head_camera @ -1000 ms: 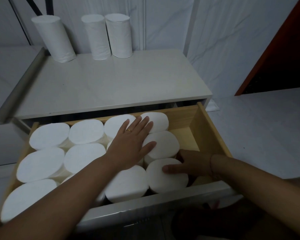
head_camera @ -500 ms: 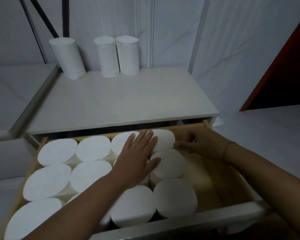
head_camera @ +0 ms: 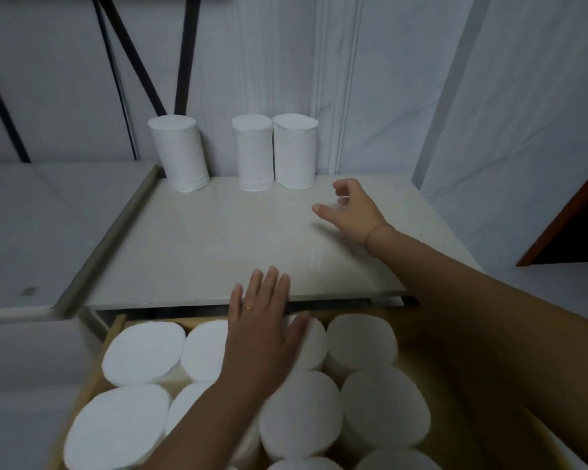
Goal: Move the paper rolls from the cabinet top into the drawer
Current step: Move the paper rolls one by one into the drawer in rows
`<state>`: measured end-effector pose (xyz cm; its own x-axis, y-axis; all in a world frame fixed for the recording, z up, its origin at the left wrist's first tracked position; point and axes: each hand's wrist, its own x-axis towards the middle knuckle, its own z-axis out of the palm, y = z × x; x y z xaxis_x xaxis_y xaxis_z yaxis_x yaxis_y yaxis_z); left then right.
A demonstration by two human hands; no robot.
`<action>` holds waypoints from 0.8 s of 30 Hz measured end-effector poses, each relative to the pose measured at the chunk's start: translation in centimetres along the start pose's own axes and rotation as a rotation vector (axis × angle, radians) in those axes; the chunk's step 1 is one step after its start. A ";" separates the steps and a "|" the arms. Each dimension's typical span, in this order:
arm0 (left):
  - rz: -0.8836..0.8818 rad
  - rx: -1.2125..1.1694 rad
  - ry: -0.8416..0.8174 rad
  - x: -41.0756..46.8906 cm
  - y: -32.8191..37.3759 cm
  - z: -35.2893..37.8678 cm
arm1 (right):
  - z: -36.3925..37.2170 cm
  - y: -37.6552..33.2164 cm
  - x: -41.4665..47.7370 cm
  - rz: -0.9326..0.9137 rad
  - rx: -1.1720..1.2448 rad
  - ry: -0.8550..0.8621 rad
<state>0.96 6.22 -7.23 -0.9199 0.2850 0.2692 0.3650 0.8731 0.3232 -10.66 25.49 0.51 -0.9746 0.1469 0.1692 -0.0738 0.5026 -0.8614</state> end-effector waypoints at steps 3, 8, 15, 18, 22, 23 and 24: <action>0.008 0.027 -0.005 0.4 0.0 0.1 | 1.5 -0.1 3.9 0.010 0.006 0.054; 0.011 0.022 -0.022 0.9 0.1 -0.3 | 3.4 0.4 9.8 0.043 0.017 0.122; 0.000 0.027 -0.056 0.9 0.3 -0.6 | 5.8 0.5 15.1 0.047 0.028 0.174; 0.025 0.055 -0.007 1.0 0.2 -0.4 | 6.7 0.3 16.3 0.039 0.018 0.223; 0.033 0.056 0.024 1.1 0.0 -0.3 | 7.4 0.3 16.9 0.044 -0.003 0.288; 0.035 0.053 0.029 1.1 0.0 -0.3 | 7.4 0.2 16.9 0.046 -0.014 0.299; 0.036 0.050 0.035 1.0 0.0 -0.3 | 7.4 0.2 16.8 0.047 -0.026 0.307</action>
<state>0.02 6.38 -6.73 -0.9005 0.3032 0.3117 0.3894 0.8813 0.2676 -28.60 21.76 -0.39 -0.8671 0.4191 0.2692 -0.0206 0.5098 -0.8600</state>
